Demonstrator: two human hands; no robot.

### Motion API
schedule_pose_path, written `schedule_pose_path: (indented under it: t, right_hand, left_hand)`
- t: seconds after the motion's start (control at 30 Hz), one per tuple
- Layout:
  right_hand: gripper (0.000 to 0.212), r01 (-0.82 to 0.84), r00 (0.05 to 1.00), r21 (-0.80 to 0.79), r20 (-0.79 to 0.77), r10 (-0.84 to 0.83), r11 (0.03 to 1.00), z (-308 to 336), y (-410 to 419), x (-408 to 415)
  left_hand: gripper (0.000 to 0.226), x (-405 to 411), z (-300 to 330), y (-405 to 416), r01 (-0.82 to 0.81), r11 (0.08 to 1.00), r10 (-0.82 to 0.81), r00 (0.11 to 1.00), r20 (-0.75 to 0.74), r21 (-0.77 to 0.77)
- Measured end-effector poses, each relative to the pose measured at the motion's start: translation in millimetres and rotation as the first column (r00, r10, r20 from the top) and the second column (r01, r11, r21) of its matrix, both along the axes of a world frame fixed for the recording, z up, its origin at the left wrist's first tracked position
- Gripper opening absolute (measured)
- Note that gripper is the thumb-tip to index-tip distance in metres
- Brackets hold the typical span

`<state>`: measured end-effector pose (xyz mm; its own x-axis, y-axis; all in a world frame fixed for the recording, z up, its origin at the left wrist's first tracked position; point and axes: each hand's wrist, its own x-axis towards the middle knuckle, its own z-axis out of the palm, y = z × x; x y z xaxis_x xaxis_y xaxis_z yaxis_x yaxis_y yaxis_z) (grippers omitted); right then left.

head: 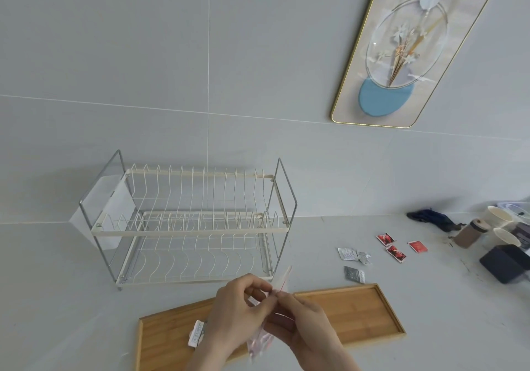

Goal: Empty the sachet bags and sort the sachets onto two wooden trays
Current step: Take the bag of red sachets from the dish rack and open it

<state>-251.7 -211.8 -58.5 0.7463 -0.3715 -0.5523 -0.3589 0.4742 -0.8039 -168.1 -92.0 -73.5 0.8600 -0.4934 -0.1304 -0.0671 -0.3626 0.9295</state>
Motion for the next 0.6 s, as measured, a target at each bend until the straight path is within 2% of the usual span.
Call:
schedule_pose_path:
  t: [0.1, 0.23, 0.33, 0.43, 0.6]
  right_hand:
    - [0.026, 0.027, 1.000, 0.044, 0.001, -0.027, 0.999, -5, -3, 2]
    - [0.019, -0.034, 0.999, 0.024, -0.002, 0.034, 0.999, -6, -5, 1]
    - [0.019, -0.094, 0.995, -0.091, -0.024, 0.092, 0.991, -7, -10, 0]
    - [0.015, -0.119, 0.993, -0.244, -0.038, 0.113, 0.962, -8, -14, 1]
    - [0.014, -0.169, 0.986, -0.470, -0.083, 0.147, 0.866, -5, -22, 4]
  left_hand:
    - [0.020, 1, 1, 2, 0.045, 0.999, -0.045, 0.999, -0.008, 0.014]
    - [0.017, 3, 0, 5, 0.061, 0.998, -0.060, 0.997, -0.041, 0.026]
    - [0.008, 5, -1, 5, 0.062, 0.997, -0.060, 0.997, -0.047, 0.045]
    - [0.009, 7, 0, 2, 0.051, 0.995, -0.050, 0.999, -0.017, 0.084]
    - [0.008, 5, 4, -13, 0.039, 0.983, -0.046, 0.998, 0.037, 0.179]
